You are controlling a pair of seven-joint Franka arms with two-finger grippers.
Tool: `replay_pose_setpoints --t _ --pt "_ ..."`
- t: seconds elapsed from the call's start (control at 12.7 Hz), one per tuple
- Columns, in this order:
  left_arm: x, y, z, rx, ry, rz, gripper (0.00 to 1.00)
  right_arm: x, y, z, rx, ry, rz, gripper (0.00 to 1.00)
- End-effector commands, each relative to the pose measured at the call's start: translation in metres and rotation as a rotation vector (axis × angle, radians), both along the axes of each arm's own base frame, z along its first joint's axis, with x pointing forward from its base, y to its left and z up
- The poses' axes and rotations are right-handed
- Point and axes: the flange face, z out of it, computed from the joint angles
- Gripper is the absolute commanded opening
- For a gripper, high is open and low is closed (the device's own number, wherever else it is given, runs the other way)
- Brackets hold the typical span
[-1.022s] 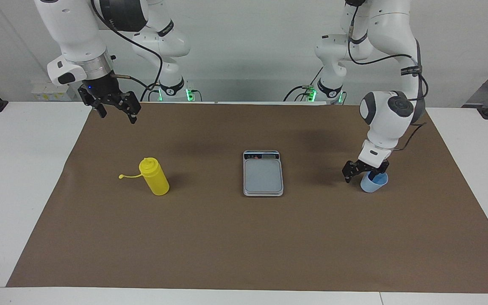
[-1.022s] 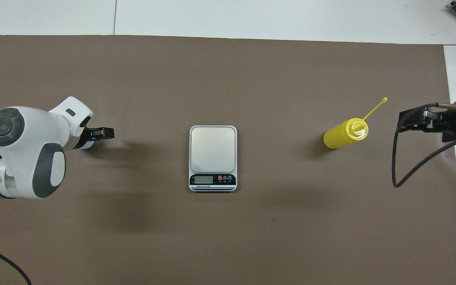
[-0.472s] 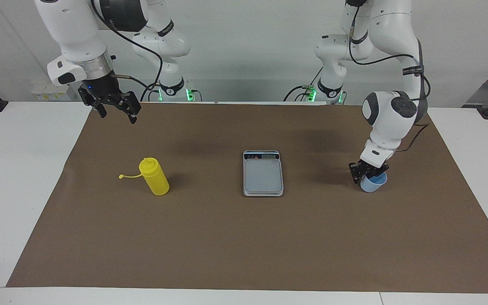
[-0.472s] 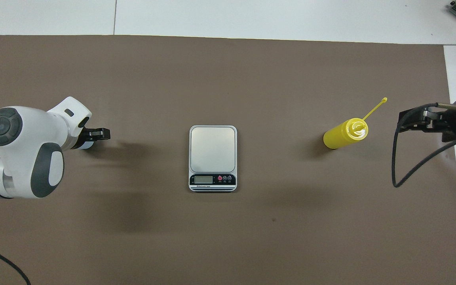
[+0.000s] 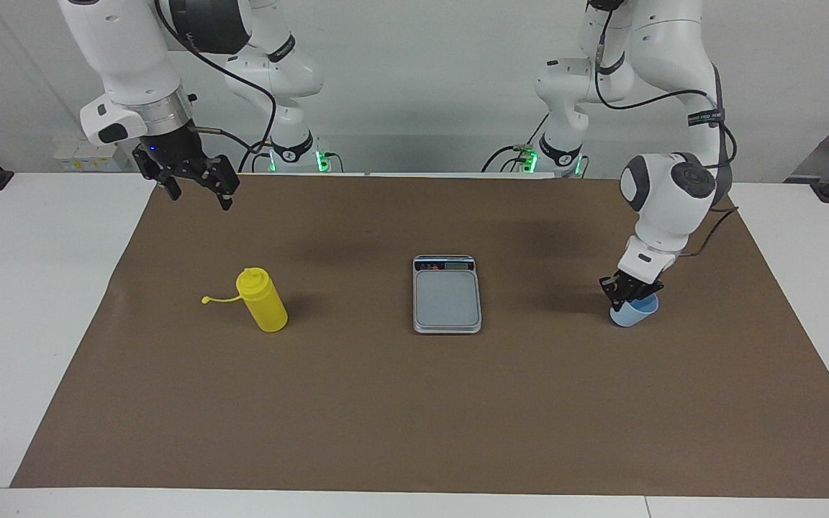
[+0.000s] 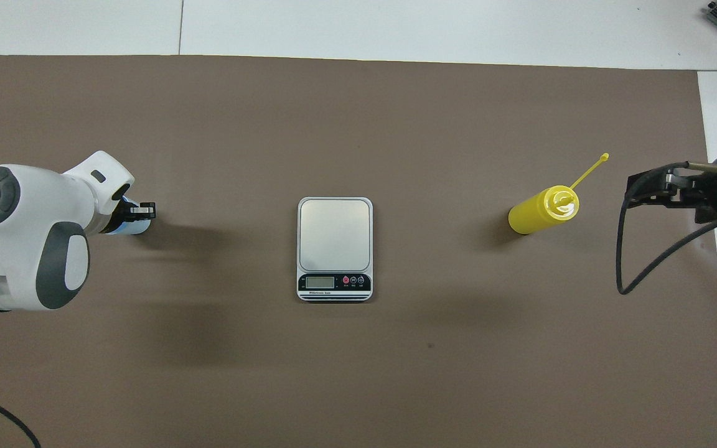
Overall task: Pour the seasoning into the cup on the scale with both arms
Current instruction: 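Lift the blue cup with the left gripper toward the scale, then lower the blue cup onto the scale with the left gripper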
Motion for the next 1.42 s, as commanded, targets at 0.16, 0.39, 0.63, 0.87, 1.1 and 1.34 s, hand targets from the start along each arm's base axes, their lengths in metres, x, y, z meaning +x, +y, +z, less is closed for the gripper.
replay_pose_setpoints --t 0.16,0.39,0.63,0.87,1.1,1.34 --pt "0.026 -0.045 0.043 -0.013 0.079 0.082 0.00 -0.003 -0.002 -0.001 -0.002 0.008 -0.008 1.00" --pt "0.023 -0.113 0.056 -0.059 0.062 0.251 0.00 -0.003 -0.002 -0.001 -0.002 0.008 -0.008 1.00" --pt "0.018 -0.185 0.082 -0.064 0.036 0.412 0.00 -0.003 -0.002 -0.001 -0.002 0.008 -0.008 1.00" --pt "-0.005 -0.245 0.093 -0.036 0.045 0.541 0.00 -0.003 -0.002 -0.001 -0.002 0.008 -0.008 1.00" --pt "-0.037 -0.295 0.099 -0.025 0.028 0.634 0.00 -0.003 -0.002 -0.001 -0.002 0.008 -0.008 1.00" --pt "-0.050 -0.318 0.089 -0.022 0.037 0.696 0.00 -0.003 -0.002 -0.001 -0.002 0.008 -0.008 1.00"
